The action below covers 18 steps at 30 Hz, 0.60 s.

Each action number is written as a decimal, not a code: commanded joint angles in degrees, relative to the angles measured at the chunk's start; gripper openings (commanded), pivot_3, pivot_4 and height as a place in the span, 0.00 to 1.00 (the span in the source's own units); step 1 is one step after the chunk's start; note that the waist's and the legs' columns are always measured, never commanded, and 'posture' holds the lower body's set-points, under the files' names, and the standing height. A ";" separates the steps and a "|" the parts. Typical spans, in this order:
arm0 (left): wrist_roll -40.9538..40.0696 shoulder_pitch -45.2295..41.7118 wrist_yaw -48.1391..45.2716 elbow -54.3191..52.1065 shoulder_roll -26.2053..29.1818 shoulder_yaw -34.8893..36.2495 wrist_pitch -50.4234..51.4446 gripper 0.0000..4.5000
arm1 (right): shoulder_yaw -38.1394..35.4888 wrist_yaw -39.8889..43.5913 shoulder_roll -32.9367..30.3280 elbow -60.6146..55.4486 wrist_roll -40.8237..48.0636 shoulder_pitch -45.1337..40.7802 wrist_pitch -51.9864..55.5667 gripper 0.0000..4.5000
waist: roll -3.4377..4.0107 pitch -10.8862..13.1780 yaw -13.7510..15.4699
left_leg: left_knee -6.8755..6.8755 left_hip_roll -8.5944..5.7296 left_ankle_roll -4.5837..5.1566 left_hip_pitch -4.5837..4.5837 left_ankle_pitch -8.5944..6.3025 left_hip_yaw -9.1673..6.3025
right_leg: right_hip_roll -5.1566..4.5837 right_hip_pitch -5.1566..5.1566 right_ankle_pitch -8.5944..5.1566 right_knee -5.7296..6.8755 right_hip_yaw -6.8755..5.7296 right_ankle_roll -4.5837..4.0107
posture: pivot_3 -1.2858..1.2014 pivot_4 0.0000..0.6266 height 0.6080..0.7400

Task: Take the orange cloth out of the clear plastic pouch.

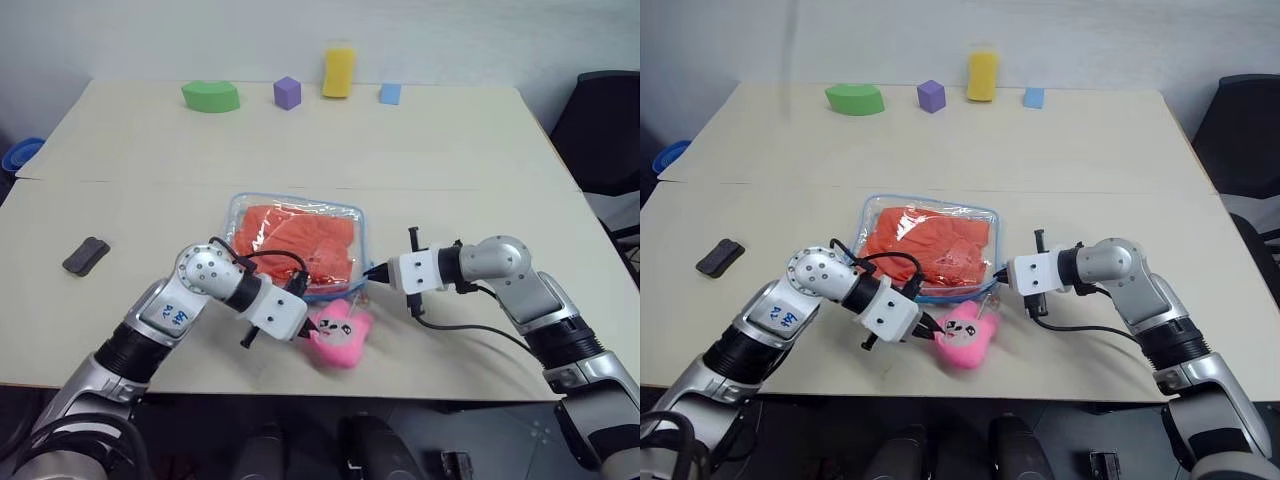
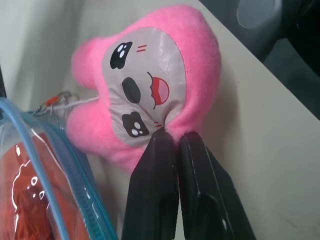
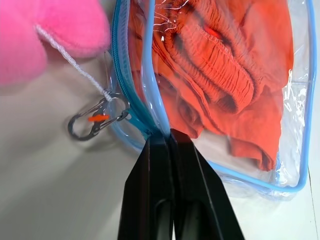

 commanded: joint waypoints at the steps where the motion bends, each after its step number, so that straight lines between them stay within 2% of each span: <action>1: 0.59 2.64 1.61 -0.60 3.06 3.16 0.55 0.00 | -0.76 0.43 -0.47 0.67 0.14 -0.72 -1.74 0.01 | 0.00 0.00 -0.31 | 0.00 0.00 0.00 0.00 0.00 0.00 | 0.00 0.00 0.00 0.01 0.00 0.00 | 0.52 0.24 1.00; 4: -0.88 5.73 2.70 -1.82 5.78 6.21 2.13 0.00 | -0.99 0.71 -0.90 2.08 -0.05 -1.15 -3.37 0.01 | 0.00 0.00 -0.80 | -0.01 0.01 0.00 0.02 0.00 0.00 | 0.00 0.00 0.00 0.04 0.00 0.00 | 0.52 0.24 1.00; 11: -6.18 23.19 7.31 -6.34 15.58 22.00 7.99 0.00 | -1.96 1.22 -2.41 5.06 -0.01 -2.12 -6.94 0.01 | 0.00 0.00 -1.72 | -0.08 0.07 0.21 0.05 -0.12 -0.02 | 0.01 -0.06 -0.02 0.16 -0.03 -0.04 | 0.52 0.24 1.00; 18: -9.96 33.34 11.30 -4.05 19.62 37.55 12.65 0.00 | -2.75 2.53 -4.99 5.02 1.26 -0.15 -10.69 0.01 | 0.02 0.02 -1.70 | -0.09 0.07 0.26 0.05 -0.15 -0.06 | -0.03 -0.03 -0.03 0.14 -0.10 -0.06 | 0.52 0.24 1.00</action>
